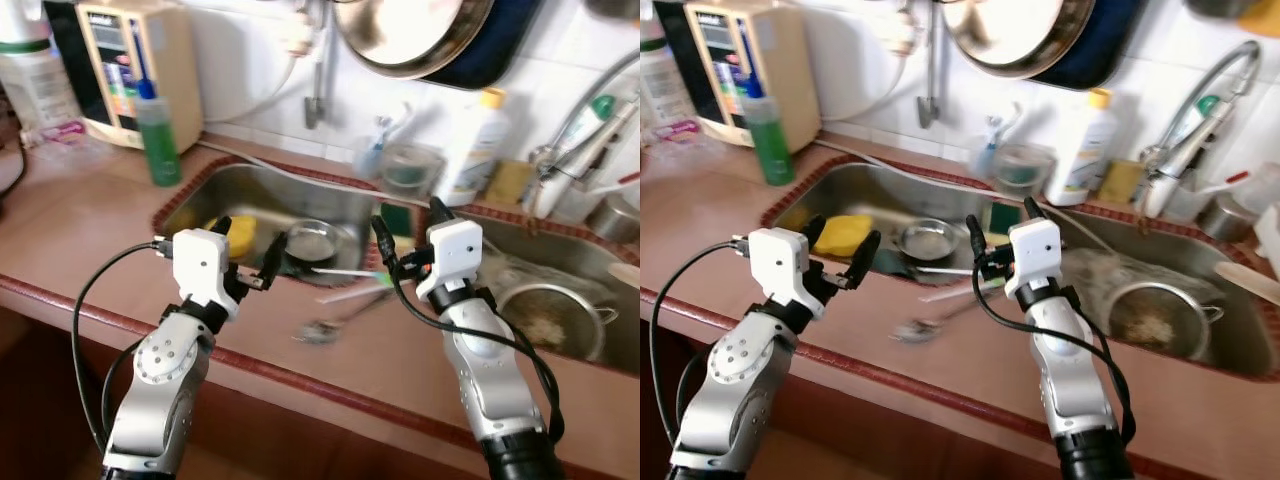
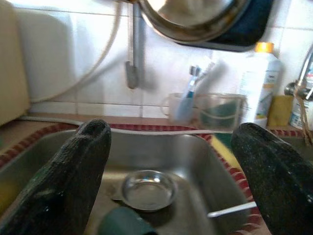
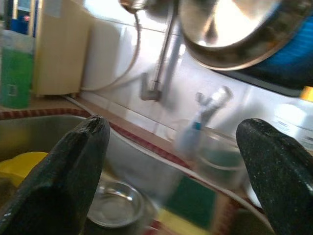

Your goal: Kitchen organization

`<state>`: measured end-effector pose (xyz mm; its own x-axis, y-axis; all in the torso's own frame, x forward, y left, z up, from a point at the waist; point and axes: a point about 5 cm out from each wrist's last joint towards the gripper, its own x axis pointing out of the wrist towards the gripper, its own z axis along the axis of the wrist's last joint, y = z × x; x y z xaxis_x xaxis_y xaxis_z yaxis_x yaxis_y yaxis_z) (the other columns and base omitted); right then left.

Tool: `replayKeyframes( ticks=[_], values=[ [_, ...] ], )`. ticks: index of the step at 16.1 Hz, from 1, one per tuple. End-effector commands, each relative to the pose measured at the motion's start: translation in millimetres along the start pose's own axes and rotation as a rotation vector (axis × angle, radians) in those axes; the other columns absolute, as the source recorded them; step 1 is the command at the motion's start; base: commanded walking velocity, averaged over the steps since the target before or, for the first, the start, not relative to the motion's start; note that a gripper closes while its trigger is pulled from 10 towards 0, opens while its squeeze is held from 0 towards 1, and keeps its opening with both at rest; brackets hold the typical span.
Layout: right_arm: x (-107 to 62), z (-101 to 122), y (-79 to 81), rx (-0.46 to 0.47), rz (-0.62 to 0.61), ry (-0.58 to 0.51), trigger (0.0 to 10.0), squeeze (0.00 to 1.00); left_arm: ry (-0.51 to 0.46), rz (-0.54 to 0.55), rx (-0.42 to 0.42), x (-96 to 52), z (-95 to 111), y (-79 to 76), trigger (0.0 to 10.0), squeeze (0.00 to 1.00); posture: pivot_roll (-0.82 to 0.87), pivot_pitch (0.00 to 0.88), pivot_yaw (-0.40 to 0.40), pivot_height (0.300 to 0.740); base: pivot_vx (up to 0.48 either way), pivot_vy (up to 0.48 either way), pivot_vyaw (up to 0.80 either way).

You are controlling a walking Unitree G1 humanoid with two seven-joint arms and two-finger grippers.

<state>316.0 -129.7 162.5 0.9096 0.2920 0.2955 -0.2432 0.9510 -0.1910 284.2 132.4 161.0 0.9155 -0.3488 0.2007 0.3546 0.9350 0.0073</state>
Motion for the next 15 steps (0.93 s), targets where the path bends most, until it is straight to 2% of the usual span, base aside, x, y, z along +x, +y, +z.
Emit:
replayKeyframes(
  ticks=[1,3,7,9,10,12,15],
  values=[
    [-3.9,0.2,-10.7,-0.022,-0.012,0.005,10.0,0.00,0.003,-0.030,-0.013,3.7,-0.1,-8.7,10.0,0.00,-0.10,0.000,-0.040,0.740,0.000,0.000,0.00],
    [-8.3,-2.4,-16.7,-0.011,-0.013,0.018,10.0,0.00,0.031,-0.056,0.005,2.5,-3.6,-9.6,10.0,0.00,-0.10,0.000,-0.041,0.740,0.000,0.000,0.00],
    [-20.8,-9.6,-20.8,0.061,-0.054,0.046,10.0,0.00,0.056,-0.086,0.065,1.3,-5.4,-7.0,10.0,0.00,-0.10,0.000,-0.039,0.740,0.000,0.000,0.00],
    [-26.3,-12.5,-21.3,0.069,-0.065,0.061,10.0,0.00,0.063,-0.098,0.088,1.4,-5.0,-4.9,10.0,0.00,-0.11,0.000,-0.035,0.740,0.000,0.000,0.00],
    [-31.3,-14.6,-21.6,0.090,-0.086,0.071,10.0,0.00,0.084,-0.131,0.151,1.7,-5.2,-2.9,10.0,0.00,-0.11,0.000,-0.029,0.740,0.000,0.000,0.00],
    [-34.1,-15.6,-20.9,0.105,-0.099,0.078,10.0,0.00,0.108,-0.156,0.190,3.3,-5.8,-0.5,10.0,0.00,-0.12,0.000,-0.021,0.740,0.000,0.000,0.00],
    [-39.1,-15.0,-17.0,0.097,-0.097,0.077,10.0,0.00,0.221,-0.189,0.095,0.9,-17.2,-4.4,10.0,0.00,-0.14,0.000,-0.007,0.740,0.000,0.000,0.00]
  ],
)
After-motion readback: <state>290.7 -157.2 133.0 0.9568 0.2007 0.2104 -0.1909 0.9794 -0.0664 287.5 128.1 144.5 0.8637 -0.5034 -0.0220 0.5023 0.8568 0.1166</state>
